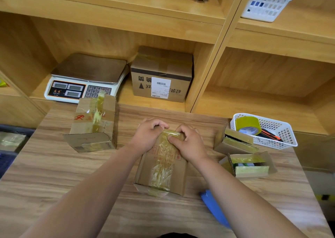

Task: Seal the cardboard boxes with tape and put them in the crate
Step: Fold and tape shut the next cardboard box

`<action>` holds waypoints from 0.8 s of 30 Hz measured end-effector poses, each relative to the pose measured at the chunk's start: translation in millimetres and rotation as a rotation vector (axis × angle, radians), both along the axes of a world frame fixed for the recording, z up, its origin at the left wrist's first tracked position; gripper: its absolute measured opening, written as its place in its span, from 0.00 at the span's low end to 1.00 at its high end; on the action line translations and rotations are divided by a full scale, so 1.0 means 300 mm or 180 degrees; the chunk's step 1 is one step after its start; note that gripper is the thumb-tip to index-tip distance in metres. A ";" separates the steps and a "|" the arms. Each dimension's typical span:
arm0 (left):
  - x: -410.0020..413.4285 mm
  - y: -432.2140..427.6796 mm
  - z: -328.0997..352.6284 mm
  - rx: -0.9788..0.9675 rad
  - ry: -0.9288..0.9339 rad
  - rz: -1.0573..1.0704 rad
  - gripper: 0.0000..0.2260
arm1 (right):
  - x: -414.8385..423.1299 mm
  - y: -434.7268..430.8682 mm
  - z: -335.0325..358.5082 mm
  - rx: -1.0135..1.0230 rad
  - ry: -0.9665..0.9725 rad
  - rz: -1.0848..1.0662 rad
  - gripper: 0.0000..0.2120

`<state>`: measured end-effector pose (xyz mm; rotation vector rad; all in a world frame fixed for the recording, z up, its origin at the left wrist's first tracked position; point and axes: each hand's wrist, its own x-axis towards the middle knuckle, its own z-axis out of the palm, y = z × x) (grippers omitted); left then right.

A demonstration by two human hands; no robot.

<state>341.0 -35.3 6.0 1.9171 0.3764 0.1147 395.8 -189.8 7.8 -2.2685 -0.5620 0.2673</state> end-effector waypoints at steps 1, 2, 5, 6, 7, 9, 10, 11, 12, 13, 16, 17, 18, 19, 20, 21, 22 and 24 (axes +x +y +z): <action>-0.001 -0.001 0.002 0.0001 0.0010 0.0013 0.11 | 0.001 0.003 0.002 0.0054 0.0046 -0.0036 0.12; -0.001 -0.002 0.003 -0.0010 0.0019 0.0030 0.11 | 0.001 0.004 0.004 0.0095 0.0085 -0.0077 0.13; -0.005 -0.008 0.012 -0.0172 0.0063 0.0100 0.09 | -0.005 0.011 0.005 0.0240 0.0265 -0.0270 0.13; -0.008 -0.010 0.015 -0.0274 0.0088 0.0127 0.08 | -0.008 0.013 0.002 0.0324 0.0346 -0.0366 0.13; -0.011 -0.011 0.018 -0.0379 0.0116 0.0159 0.07 | -0.012 0.014 -0.001 0.0430 0.0428 -0.0487 0.13; -0.019 -0.014 0.020 -0.0487 0.0181 0.0207 0.05 | -0.024 0.019 -0.004 0.0603 0.0566 -0.0743 0.16; -0.022 -0.014 0.020 -0.0454 0.0227 0.0212 0.04 | -0.031 0.020 -0.002 0.0629 0.0581 -0.0821 0.17; -0.026 -0.015 0.020 -0.0395 0.0280 0.0213 0.03 | -0.038 0.019 0.001 0.0637 0.0567 -0.0858 0.17; -0.031 -0.016 0.020 -0.0332 0.0321 0.0224 0.04 | -0.046 0.015 0.004 0.0667 0.0543 -0.0869 0.17; -0.036 -0.019 0.022 -0.0239 0.0327 0.0244 0.05 | -0.053 0.010 0.008 0.0725 0.0526 -0.0861 0.16; -0.061 -0.025 0.031 0.0404 0.0100 0.0299 0.09 | -0.085 -0.009 0.022 0.1001 0.0678 -0.0785 0.07; -0.073 -0.028 0.036 0.0575 0.0016 0.0306 0.10 | -0.101 -0.016 0.028 0.1083 0.0736 -0.0758 0.06; -0.089 -0.033 0.041 0.0686 -0.0062 0.0307 0.10 | -0.118 -0.021 0.033 0.1150 0.0776 -0.0745 0.07; -0.106 -0.039 0.045 0.0770 -0.0133 0.0311 0.11 | -0.133 -0.026 0.038 0.1206 0.0807 -0.0760 0.07; -0.123 -0.044 0.047 0.0824 -0.0200 0.0323 0.11 | -0.147 -0.030 0.043 0.1253 0.0827 -0.0787 0.08; -0.140 -0.050 0.050 0.0856 -0.0268 0.0343 0.11 | -0.160 -0.034 0.050 0.1290 0.0820 -0.0802 0.08; -0.157 -0.056 0.055 0.0862 -0.0338 0.0375 0.11 | -0.174 -0.038 0.059 0.1329 0.0793 -0.0797 0.09; -0.187 -0.066 0.073 0.0839 -0.0459 0.0428 0.10 | -0.200 -0.041 0.077 0.1429 0.0719 -0.0769 0.10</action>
